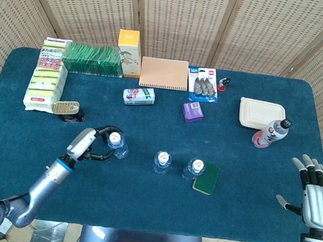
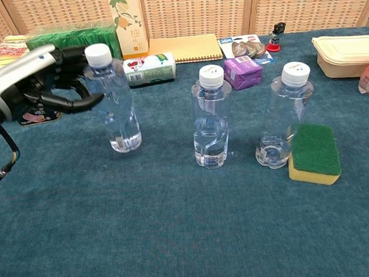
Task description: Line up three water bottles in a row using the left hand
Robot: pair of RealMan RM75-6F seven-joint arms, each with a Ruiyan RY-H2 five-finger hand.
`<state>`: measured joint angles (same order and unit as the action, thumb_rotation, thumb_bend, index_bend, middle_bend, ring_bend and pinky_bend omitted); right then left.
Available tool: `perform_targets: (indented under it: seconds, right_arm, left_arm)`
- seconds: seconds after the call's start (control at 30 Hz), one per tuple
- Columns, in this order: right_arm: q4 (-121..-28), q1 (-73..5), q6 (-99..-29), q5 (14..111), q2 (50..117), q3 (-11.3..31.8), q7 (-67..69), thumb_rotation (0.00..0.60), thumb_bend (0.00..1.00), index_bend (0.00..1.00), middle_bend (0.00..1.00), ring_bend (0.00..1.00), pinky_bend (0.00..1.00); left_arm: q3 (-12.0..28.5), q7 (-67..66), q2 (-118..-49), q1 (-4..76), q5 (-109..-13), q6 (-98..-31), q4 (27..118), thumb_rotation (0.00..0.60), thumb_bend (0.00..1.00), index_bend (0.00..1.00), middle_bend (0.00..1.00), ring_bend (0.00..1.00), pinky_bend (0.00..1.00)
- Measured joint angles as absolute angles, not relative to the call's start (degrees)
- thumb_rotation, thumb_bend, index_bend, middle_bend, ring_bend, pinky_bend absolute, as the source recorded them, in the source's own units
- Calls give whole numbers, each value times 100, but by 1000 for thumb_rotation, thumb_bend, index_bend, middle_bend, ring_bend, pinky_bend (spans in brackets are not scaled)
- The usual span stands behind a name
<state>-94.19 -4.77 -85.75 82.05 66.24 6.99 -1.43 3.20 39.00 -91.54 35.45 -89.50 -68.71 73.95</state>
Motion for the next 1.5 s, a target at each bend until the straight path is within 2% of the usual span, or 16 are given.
perform_targets:
  seconds: [0.33, 1.23, 1.33, 1.43, 1.5]
  right_arm:
    - [-9415, -476, -8524, 8170, 6597, 684, -133, 600, 0, 145, 69, 2, 0]
    - [-9435, -467, -8486, 8104, 6535, 701, -54, 600, 0, 145, 69, 3, 0]
    - [-9431, -468, -8473, 8105, 6533, 695, -59, 600, 0, 145, 69, 3, 0]
    - [-9427, -471, -8467, 8105, 6531, 693, -57, 600, 0, 145, 69, 3, 0]
    - [-9426, -469, -8463, 8107, 6525, 687, -56, 600, 0, 145, 69, 2, 0]
  left_arm:
    - [200, 4293, -9588, 3757, -9177, -6691, 6945, 600, 427, 557, 495, 393, 485]
    - [249, 3942, -9875, 3966, -9139, -6553, 6761, 600, 415, 556, 494, 391, 471]
    - [211, 4050, -9842, 3984, -9182, -6539, 6778, 600, 408, 518, 434, 308, 394]
    - [173, 4203, -9809, 3999, -9253, -6555, 6759, 600, 402, 348, 307, 169, 282]
    - [167, 4179, -9818, 3995, -9257, -6590, 6691, 600, 400, 294, 244, 112, 238]
